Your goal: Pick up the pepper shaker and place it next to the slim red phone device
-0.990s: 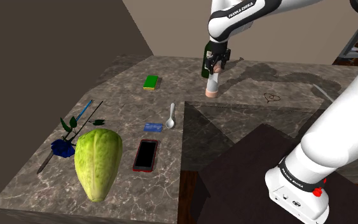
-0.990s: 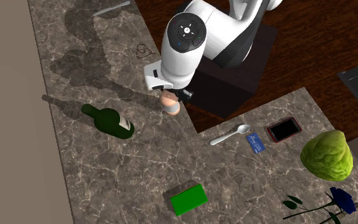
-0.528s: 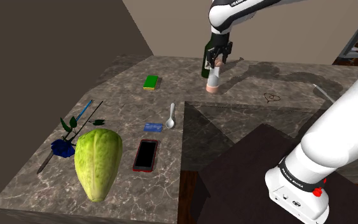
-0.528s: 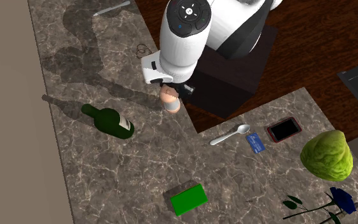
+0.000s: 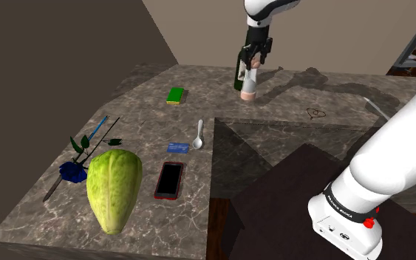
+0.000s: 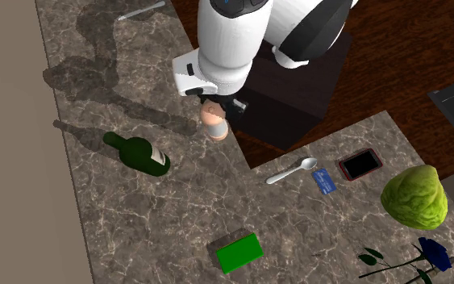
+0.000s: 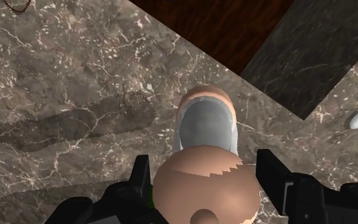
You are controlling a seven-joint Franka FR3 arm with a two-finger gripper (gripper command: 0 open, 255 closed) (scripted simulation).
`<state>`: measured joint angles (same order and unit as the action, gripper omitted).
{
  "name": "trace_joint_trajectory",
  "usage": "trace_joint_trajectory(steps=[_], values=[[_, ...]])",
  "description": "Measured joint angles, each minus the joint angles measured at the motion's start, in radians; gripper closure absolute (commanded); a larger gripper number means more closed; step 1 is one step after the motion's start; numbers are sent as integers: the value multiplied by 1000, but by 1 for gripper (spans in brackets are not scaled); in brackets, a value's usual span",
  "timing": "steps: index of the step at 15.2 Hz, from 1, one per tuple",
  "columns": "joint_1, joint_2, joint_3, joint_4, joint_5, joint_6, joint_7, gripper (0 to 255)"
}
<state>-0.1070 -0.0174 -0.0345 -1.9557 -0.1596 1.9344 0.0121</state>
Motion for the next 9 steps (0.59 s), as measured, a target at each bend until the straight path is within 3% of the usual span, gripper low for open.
trace_joint_trajectory(steps=[9], values=[[1,-15,2,105,5,-119,-16,255]])
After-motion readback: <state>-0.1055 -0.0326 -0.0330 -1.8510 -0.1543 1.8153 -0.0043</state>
